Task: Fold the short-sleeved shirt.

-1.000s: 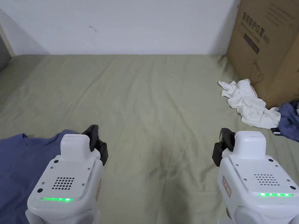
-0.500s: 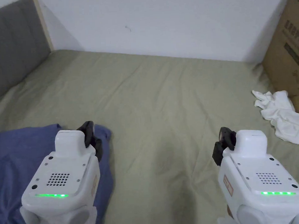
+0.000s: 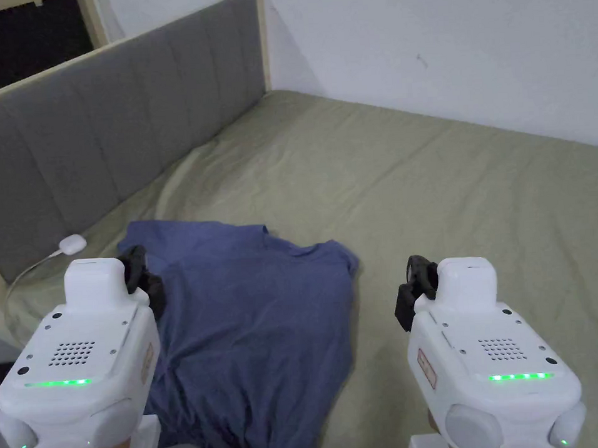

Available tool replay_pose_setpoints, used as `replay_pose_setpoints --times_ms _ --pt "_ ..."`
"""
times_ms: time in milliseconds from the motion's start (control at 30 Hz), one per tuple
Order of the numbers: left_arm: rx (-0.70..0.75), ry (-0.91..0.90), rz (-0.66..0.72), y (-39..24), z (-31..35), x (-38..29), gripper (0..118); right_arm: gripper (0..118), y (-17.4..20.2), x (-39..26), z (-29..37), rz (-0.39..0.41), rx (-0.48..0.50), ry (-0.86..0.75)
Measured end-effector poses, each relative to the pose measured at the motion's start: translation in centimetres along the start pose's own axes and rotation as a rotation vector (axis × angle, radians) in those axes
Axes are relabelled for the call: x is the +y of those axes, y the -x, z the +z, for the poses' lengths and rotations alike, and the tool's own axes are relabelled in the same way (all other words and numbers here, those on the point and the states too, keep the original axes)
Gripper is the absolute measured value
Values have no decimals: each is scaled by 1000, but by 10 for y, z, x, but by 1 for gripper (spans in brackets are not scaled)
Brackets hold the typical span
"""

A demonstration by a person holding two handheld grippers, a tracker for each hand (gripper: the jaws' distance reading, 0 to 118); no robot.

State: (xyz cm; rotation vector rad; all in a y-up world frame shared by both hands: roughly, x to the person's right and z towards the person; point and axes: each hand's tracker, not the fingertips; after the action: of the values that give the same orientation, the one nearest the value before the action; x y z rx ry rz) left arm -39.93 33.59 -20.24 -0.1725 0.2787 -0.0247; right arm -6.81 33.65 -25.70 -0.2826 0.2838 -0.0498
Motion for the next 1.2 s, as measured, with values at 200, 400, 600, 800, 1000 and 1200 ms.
replay_pose_setpoints --times_ms 200,400,600,800,1000,1200 --pt "69 32 26 40 6 -8 6 2 25 -4 -8 14 54 15" --pt "74 49 39 49 2 -11 6 2 25 -3 -11 22 54 21" --pt "-50 125 53 35 -29 -6 6 2 10 0 -12 22 18 20" --pt "-177 262 111 10 -87 -10 6 2 -9 0 -15 18 -28 33" --pt "-218 452 80 -25 -149 -39 7 2 -31 -4 -21 10 -76 58" --pt "-230 644 38 -61 -186 -78 106 2 -52 -11 -22 7 -129 87"
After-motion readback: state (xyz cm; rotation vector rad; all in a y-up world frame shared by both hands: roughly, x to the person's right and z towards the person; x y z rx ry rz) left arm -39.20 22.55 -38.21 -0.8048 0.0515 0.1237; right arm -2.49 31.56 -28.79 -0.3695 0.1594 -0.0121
